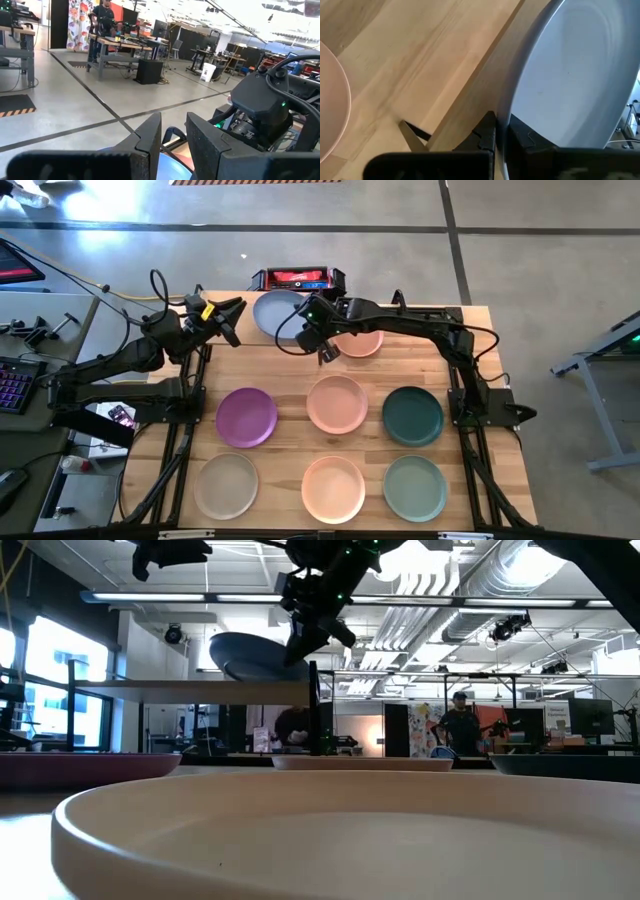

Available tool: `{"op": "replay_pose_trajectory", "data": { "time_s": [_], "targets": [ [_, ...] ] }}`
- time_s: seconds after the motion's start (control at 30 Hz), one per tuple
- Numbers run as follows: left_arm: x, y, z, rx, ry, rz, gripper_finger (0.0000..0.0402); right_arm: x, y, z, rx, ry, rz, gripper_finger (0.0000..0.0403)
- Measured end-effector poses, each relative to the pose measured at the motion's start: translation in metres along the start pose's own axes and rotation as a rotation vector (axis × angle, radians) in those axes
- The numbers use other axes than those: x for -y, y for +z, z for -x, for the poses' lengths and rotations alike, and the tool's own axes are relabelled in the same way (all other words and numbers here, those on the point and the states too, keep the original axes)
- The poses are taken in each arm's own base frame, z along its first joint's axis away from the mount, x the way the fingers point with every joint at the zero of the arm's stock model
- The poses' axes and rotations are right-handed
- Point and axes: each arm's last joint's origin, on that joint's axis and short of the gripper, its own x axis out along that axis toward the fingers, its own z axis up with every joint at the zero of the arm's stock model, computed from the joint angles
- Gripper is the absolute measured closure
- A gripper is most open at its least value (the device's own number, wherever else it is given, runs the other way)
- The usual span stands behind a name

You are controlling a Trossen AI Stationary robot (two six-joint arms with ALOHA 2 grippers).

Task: Place and stack plates onto a shelf
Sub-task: Put the light blue plate on the shelf

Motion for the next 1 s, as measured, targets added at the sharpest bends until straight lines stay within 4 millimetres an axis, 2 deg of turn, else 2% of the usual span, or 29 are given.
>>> {"op": "replay_pose_trajectory", "data": {
  "time_s": [0.47, 0.7, 1.0],
  "targets": [
    [0.0000, 0.0001, 0.0001, 0.000, -0.001, 0.001, 0.0323, -0.0005, -0.0017, 0.0000, -0.042, -0.007, 0.089, 0.0402],
    [0.0000, 0.0001, 0.0000, 0.000, -0.001, 0.000, 0.0323, -0.0045, -0.0029, -0.0093, -0.053, 0.026, 0.097, 0.0402],
    [0.0000, 0.0001, 0.0000, 0.000, -0.001, 0.000, 0.0323, -0.0037, -0.0027, -0.0094, -0.058, 0.014, 0.090, 0.0402]
  ]
}}
